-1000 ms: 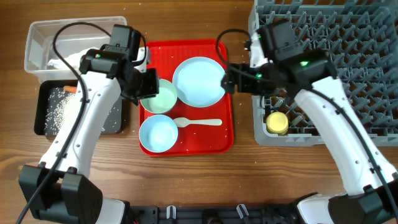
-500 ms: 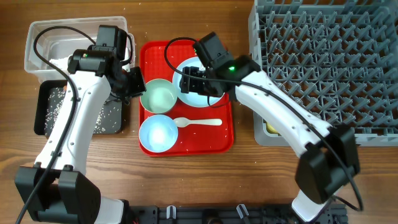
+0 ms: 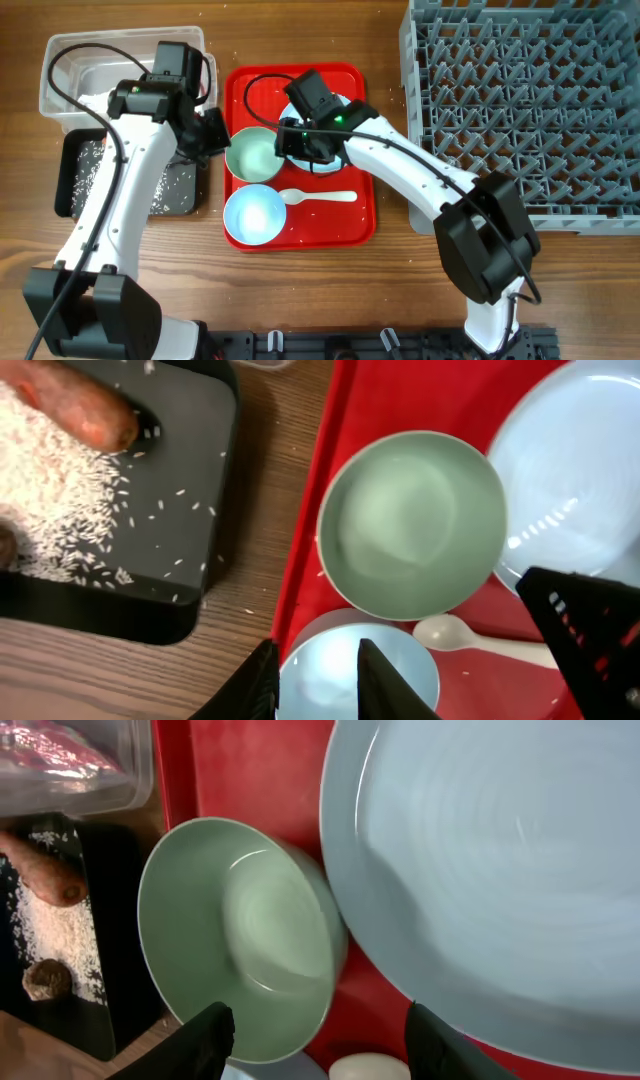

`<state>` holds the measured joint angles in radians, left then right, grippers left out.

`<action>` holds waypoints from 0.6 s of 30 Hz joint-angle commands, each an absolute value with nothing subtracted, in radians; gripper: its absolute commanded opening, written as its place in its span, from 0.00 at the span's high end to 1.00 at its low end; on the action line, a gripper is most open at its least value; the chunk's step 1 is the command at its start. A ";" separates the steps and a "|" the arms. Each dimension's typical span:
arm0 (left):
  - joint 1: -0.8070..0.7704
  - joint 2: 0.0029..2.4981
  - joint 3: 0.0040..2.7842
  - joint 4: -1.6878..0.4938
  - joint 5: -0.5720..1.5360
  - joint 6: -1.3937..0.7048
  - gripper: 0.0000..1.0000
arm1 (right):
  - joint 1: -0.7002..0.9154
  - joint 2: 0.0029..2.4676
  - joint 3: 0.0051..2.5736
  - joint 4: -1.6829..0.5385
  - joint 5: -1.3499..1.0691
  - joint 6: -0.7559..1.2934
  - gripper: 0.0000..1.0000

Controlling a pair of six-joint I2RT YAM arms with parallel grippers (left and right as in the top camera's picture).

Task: Sort waste into correct bins and load items into the dishwasher rack
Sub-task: 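Reach the right gripper to the green bowl and grasp its rim, then lift the green bowl and set it in the rack's back row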

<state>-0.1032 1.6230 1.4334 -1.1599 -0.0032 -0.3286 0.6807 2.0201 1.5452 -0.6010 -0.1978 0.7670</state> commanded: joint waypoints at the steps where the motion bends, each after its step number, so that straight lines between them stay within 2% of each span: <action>1: -0.073 1.608 1.424 -1.163 -0.028 -0.353 0.75 | 0.688 2.039 1.539 -0.588 -0.171 0.786 0.42; 2: -0.073 1.608 1.424 -1.162 -0.028 -0.353 0.75 | 0.688 2.039 1.539 -0.584 -0.171 0.786 0.43; 6: -0.073 1.608 1.424 -1.156 -0.029 -0.353 0.72 | 0.703 2.057 1.523 -0.522 -0.171 0.813 0.57; 15: -0.062 1.608 1.424 -1.143 -0.081 -0.353 0.71 | 0.717 2.154 1.523 -0.508 -0.176 0.846 0.57; 18: -0.037 1.608 1.424 -1.142 -0.080 -0.356 0.70 | 0.717 2.154 1.523 -0.499 -0.175 0.849 0.73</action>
<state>-0.0650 1.6230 1.4326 -1.1442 -0.0597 -0.3401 0.7158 2.1292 1.5330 -0.5079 -0.1864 0.8360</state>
